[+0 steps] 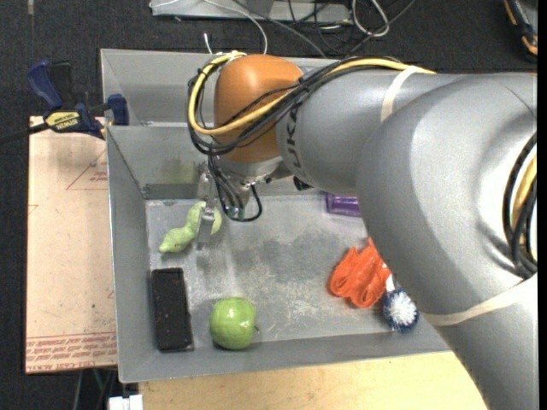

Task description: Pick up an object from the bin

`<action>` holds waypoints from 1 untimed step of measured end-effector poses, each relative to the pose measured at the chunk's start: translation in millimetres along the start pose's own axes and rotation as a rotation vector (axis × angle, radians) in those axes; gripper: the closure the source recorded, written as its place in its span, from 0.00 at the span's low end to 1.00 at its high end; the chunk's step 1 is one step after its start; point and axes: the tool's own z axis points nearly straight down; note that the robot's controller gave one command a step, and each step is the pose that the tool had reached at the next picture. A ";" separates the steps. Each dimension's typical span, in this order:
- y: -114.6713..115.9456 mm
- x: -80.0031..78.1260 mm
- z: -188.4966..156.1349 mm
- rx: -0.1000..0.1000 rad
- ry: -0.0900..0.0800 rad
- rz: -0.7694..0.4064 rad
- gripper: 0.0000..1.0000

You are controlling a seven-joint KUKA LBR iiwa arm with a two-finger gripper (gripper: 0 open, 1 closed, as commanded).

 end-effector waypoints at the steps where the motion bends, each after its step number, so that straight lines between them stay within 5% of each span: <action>1: 5.7 -2.6 29.8 -0.001 -0.005 -0.081 0.00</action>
Offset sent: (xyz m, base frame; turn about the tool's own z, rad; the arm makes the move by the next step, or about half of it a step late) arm -0.0008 0.0194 -0.0296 -0.0295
